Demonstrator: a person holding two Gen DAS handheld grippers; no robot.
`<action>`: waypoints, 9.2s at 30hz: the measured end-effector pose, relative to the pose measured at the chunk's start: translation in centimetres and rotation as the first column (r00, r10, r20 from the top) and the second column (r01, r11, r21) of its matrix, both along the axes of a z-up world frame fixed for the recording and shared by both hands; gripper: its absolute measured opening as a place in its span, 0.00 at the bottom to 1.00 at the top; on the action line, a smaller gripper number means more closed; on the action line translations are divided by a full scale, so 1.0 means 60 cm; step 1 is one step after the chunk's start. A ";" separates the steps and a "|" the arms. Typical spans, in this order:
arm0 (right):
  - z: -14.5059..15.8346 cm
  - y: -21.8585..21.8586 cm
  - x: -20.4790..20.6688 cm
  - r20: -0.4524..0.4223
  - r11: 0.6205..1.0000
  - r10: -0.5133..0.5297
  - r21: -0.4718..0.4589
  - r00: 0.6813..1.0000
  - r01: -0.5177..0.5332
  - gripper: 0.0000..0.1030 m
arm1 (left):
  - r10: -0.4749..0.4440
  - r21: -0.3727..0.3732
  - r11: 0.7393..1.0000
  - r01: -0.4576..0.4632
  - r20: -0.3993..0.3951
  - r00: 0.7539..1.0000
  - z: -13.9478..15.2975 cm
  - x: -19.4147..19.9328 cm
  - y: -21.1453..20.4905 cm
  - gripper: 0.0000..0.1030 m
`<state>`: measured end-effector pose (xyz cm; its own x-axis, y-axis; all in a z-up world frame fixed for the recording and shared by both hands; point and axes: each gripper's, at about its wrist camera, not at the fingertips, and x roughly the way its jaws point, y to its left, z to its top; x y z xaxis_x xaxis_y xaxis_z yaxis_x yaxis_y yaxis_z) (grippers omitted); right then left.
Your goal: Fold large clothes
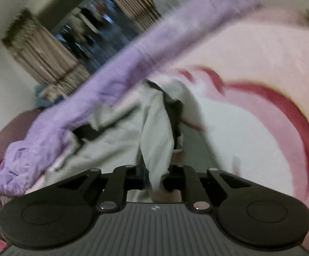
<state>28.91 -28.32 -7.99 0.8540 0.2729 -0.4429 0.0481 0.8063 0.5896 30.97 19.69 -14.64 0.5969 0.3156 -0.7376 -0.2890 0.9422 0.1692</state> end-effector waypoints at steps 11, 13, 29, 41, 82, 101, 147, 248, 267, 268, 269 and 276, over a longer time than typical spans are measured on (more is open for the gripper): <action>0.136 0.315 0.051 0.214 0.982 0.163 -0.130 0.963 -0.138 0.09 | -0.002 0.020 1.000 0.001 0.051 0.999 0.043 0.039 0.079 1.00; 0.152 0.366 0.060 0.230 0.978 0.193 -0.125 0.954 -0.168 0.08 | 0.009 0.008 1.000 -0.009 0.055 0.998 0.043 0.039 0.101 1.00; 0.165 0.601 0.022 0.230 0.896 0.440 -0.175 0.868 -0.408 0.06 | 0.095 -0.202 0.977 -0.075 0.089 0.991 0.014 -0.002 0.241 1.00; 0.114 0.669 0.018 0.117 0.872 0.488 -0.095 0.865 -0.480 0.04 | 0.202 -0.114 0.974 -0.195 0.044 0.978 -0.005 -0.051 0.295 1.00; 0.077 0.360 0.000 -0.006 0.935 0.263 -0.246 0.965 -0.256 0.39 | 0.008 -0.216 0.976 0.021 0.134 0.991 0.049 -0.017 0.106 0.09; 0.075 0.405 0.003 0.012 0.915 0.319 -0.265 0.948 -0.305 0.39 | 0.249 -0.155 0.963 -0.221 0.200 0.947 0.083 -0.063 0.181 0.00; 0.077 0.407 -0.098 -0.037 0.874 0.313 -0.379 0.949 -0.303 0.41 | 0.030 -0.147 0.989 -0.003 0.180 0.983 0.067 -0.035 0.085 0.05; 0.002 0.283 0.154 -0.213 0.837 0.456 -0.228 0.864 -0.497 0.97 | -0.190 -0.488 0.849 0.203 0.076 0.979 -0.023 0.120 0.168 1.00; 0.009 0.355 0.232 -0.164 0.831 0.506 -0.171 0.847 -0.529 0.46 | -0.161 -0.334 0.918 0.213 0.175 0.971 0.013 0.174 0.108 0.34; 0.018 0.361 0.227 -0.158 0.823 0.506 -0.203 0.848 -0.530 0.45 | -0.147 -0.342 0.917 0.203 0.184 0.972 0.017 0.171 0.109 0.32; 0.024 0.367 0.224 -0.153 0.811 0.511 -0.241 0.846 -0.534 0.43 | -0.138 -0.347 0.916 0.200 0.195 0.971 0.017 0.168 0.111 0.31; 0.072 0.350 0.207 -0.117 0.782 0.534 -0.306 0.837 -0.542 0.36 | -0.068 -0.428 0.886 0.177 0.257 0.964 0.059 0.155 0.105 0.18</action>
